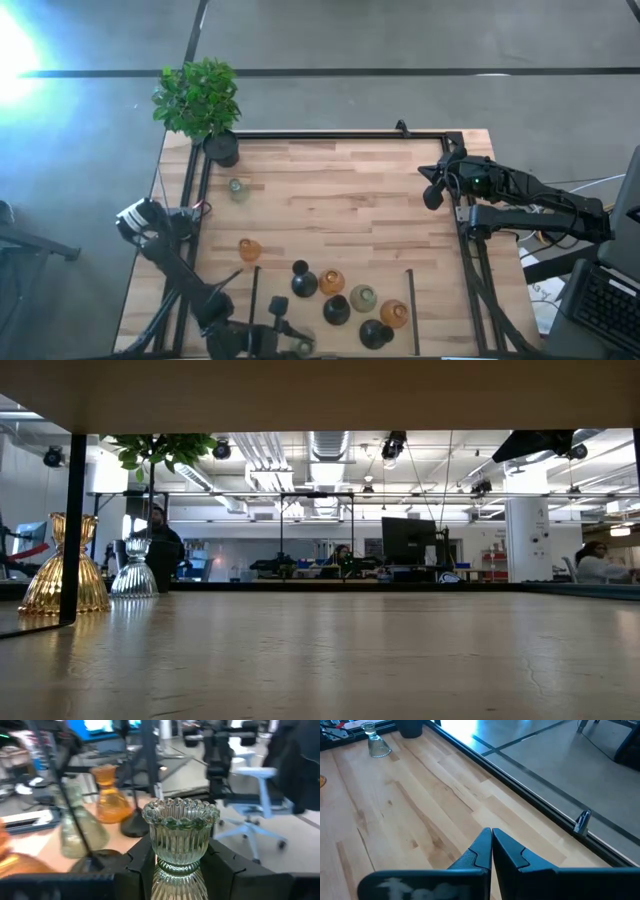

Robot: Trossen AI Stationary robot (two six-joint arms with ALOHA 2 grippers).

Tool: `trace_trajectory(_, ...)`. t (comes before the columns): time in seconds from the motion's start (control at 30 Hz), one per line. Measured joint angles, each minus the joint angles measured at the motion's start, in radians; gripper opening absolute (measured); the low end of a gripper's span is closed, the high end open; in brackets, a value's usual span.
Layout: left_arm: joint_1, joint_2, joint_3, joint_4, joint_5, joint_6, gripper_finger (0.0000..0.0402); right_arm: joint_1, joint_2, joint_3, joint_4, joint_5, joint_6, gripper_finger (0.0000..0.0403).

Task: Pick & Place candle stick holders
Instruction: Put the right transparent glass candle holder on the shelf

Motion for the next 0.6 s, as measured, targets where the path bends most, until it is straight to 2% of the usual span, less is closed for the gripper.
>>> trace_trajectory(0.33, 0.061, 0.002, 0.000, 0.087, 0.168, 0.063, 0.0126, 0.000, 0.000, 0.000, 0.000, 0.000, 0.000, 0.0008)
trace_trajectory(0.6, 0.087, 0.029, -0.014, 0.166, 0.170, 0.048, 0.0126, 0.000, 0.000, 0.000, 0.000, 0.000, 0.000, 0.0008)
